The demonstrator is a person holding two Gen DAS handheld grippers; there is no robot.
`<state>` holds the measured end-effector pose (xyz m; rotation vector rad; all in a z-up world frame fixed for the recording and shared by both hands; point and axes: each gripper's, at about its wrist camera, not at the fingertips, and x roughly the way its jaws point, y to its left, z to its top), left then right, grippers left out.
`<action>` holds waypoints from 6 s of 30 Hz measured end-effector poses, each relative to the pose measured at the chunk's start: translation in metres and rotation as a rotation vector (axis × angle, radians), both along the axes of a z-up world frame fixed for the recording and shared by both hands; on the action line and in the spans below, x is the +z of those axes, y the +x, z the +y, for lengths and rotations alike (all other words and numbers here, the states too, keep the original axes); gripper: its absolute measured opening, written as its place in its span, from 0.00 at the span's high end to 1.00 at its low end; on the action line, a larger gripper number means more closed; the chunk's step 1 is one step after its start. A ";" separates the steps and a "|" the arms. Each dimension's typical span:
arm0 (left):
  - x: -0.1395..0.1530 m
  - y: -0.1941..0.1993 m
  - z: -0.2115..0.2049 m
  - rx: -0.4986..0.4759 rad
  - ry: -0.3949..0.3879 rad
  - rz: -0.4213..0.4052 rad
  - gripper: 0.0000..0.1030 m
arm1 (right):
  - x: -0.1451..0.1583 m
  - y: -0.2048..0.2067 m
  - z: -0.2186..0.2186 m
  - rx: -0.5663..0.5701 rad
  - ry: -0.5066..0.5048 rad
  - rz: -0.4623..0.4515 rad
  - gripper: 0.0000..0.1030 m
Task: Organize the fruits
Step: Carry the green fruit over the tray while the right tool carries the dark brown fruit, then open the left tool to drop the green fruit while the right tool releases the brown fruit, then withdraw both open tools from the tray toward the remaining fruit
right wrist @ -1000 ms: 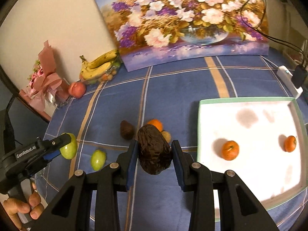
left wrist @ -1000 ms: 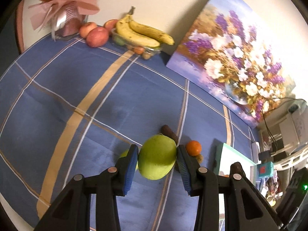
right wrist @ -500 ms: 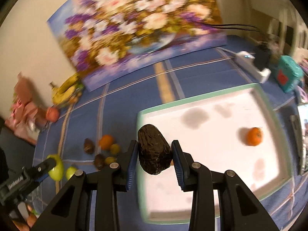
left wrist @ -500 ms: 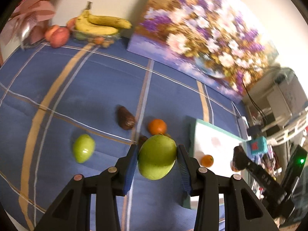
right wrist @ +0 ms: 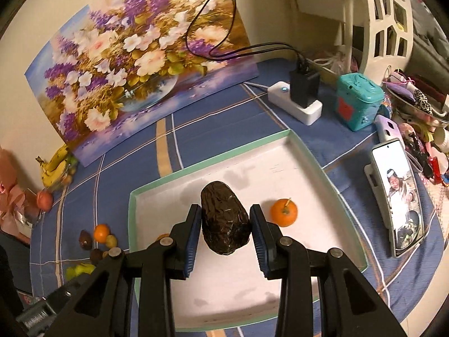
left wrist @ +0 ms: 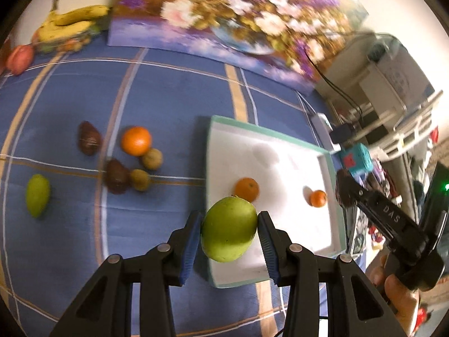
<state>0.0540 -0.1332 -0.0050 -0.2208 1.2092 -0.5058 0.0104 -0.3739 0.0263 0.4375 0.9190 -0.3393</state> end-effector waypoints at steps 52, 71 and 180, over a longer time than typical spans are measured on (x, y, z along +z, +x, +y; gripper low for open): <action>-0.067 0.014 -0.071 -0.062 0.155 0.076 0.57 | -0.078 0.008 -0.032 0.074 -0.019 0.250 0.64; -0.050 0.012 -0.061 -0.062 0.115 0.084 0.51 | -0.057 0.003 -0.031 0.070 -0.058 0.218 0.61; -0.007 0.071 0.188 0.500 0.226 -0.167 0.00 | -0.031 0.040 0.096 0.265 -0.149 0.001 0.12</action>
